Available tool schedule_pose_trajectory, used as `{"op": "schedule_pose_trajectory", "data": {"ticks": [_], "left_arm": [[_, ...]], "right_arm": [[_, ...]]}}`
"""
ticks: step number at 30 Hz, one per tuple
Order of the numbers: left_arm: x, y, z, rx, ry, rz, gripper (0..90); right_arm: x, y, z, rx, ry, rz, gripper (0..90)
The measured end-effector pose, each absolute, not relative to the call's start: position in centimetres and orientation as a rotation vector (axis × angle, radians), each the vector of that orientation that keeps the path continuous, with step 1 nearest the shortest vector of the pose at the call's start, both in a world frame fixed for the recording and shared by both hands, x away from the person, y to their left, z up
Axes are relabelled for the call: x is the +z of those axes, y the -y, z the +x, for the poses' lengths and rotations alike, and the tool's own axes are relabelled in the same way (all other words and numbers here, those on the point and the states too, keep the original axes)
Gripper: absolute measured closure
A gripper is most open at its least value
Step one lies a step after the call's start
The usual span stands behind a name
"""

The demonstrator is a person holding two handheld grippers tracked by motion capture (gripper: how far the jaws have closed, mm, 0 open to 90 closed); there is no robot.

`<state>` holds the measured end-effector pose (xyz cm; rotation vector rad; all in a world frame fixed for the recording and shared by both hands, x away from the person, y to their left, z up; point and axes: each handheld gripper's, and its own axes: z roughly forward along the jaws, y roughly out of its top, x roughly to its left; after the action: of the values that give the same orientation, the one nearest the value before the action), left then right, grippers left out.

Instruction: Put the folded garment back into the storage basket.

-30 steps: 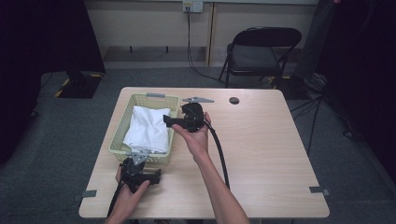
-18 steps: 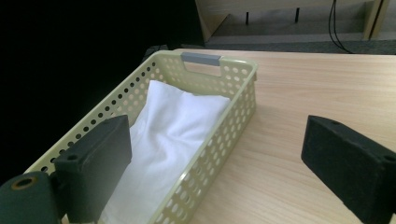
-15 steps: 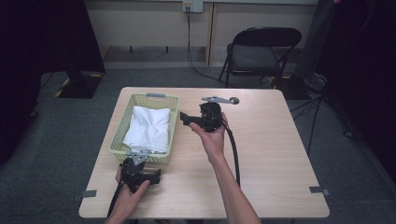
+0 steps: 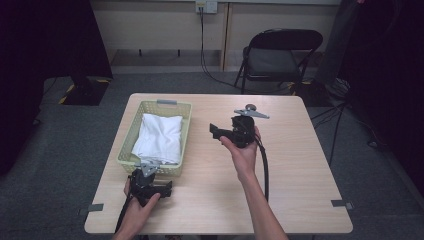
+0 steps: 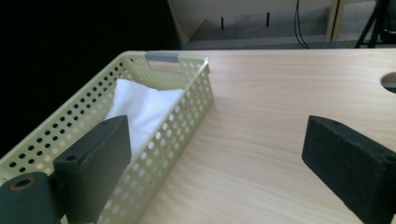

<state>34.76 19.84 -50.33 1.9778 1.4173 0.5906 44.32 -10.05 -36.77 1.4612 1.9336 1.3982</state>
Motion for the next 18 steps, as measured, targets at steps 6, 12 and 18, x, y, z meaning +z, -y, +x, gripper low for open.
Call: {"op": "schedule_pose_trajectory", "data": {"ticks": [6,12,18], "left_arm": [[-50.3,-19.8,34.8,0.591,-1.419,1.977,0.1],[-50.3,-19.8,34.8,0.592,-1.423,1.974,0.1],[-50.3,-19.8,34.8,0.592,-1.423,1.974,0.0]], "right_arm": [[-37.4,12.2,43.7,1.362,-1.905,1.480,7.3],[-38.6,13.9,43.0,1.304,-1.872,1.510,7.9],[-39.9,15.9,42.3,1.258,-1.847,1.547,8.1]]}}
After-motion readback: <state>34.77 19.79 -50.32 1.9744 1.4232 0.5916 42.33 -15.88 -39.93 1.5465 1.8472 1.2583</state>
